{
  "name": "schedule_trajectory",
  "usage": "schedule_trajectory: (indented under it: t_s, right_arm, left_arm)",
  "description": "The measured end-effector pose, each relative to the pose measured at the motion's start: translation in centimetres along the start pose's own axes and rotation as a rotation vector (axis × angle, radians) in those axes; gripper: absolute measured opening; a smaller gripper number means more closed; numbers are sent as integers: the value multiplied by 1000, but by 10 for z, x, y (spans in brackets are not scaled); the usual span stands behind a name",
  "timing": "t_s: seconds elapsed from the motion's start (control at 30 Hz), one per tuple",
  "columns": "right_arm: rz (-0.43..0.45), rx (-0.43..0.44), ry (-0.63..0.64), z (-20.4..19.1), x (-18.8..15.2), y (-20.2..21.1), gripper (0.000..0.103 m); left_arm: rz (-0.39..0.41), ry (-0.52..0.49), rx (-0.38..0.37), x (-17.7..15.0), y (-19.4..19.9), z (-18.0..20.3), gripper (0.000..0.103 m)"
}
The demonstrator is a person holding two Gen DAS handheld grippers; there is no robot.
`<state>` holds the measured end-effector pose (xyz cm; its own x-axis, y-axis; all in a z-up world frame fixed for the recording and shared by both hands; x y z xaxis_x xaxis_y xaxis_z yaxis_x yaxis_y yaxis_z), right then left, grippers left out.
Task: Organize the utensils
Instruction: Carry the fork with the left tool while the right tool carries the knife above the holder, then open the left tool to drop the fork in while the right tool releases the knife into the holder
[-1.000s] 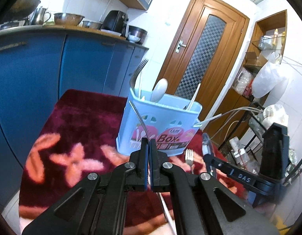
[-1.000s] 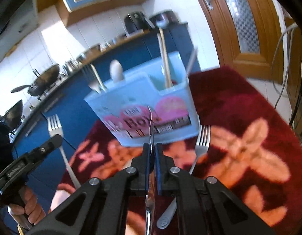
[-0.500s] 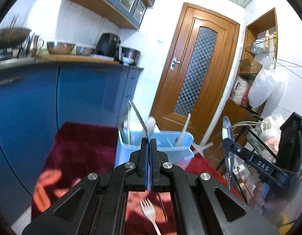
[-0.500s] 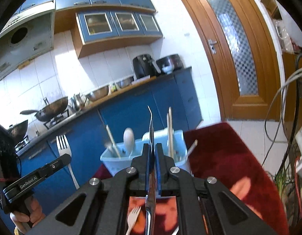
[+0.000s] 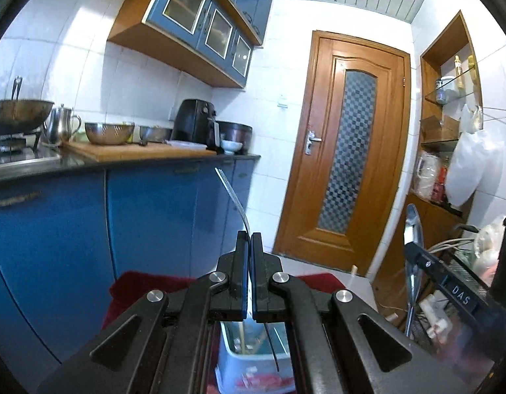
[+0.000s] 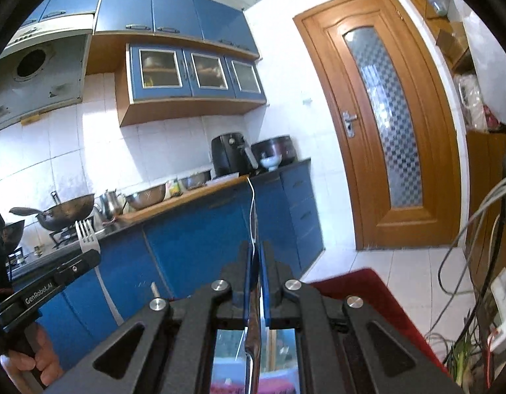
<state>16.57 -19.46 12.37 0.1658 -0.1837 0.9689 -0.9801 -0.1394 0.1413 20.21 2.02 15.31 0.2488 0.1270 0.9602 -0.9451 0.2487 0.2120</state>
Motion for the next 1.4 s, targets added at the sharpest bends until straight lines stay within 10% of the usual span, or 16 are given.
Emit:
schedule_trajectory:
  t_s: [0.47,1.27,1.4]
  right_arm:
    - [116,-109,49,2,-5,-60,7]
    - [-83,-54,31,11,-58,-64,9]
    - [-87,-9,14,7,-55,-58,38]
  left_arm:
    - [33,-82,56,-16,-48,-2,0]
    - [13,-45,-5,-47,-50,-5,0]
    - [36,-47,-19,-45,-45,-1,0]
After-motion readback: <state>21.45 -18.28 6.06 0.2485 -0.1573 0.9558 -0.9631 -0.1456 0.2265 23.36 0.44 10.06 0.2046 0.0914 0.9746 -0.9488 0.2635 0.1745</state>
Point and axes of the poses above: each gripper's, at about its wrist camera, not at the fingertips, and y roughly against the way its jaws point, z to its right, x to its top, the point moved 7 cm from there along -y, roughly the way its jaws point, and after that the axes turned 1 degree about x, right-handed, at the moved point
